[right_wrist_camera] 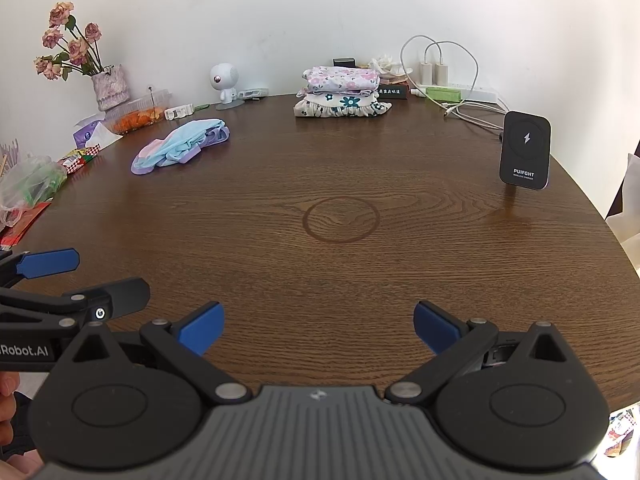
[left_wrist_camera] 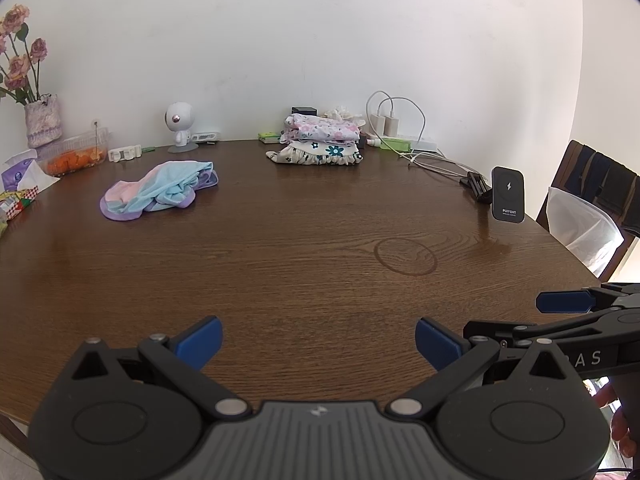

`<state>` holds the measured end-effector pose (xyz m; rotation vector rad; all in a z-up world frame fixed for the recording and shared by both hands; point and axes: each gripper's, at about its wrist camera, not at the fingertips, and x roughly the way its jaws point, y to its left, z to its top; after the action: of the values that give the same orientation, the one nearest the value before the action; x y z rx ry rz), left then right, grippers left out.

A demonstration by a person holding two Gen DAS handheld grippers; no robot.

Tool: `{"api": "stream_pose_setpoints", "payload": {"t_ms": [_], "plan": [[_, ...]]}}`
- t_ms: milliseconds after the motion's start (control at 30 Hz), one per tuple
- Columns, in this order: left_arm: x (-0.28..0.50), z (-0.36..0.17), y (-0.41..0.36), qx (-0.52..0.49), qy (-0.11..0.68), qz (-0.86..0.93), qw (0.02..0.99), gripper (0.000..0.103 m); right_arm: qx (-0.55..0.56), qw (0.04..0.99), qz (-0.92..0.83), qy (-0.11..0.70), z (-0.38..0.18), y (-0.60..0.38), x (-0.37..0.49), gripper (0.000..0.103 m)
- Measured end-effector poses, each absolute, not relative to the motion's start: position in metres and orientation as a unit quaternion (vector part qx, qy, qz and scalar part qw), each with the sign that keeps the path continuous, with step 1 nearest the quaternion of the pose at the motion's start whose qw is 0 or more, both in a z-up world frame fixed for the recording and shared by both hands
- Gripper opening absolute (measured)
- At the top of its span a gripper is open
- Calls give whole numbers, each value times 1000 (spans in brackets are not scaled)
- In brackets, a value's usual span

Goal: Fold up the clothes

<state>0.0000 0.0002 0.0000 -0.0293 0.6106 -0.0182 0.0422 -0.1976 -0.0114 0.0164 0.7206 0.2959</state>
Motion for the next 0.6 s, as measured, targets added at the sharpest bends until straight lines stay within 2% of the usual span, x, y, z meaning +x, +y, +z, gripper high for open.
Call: {"api": "stream_pose_setpoints", "payload": {"t_ms": [600], "plan": [[0, -1, -1, -14, 302, -12, 953, 103, 9, 925, 146, 350, -12, -198, 43, 103]]}}
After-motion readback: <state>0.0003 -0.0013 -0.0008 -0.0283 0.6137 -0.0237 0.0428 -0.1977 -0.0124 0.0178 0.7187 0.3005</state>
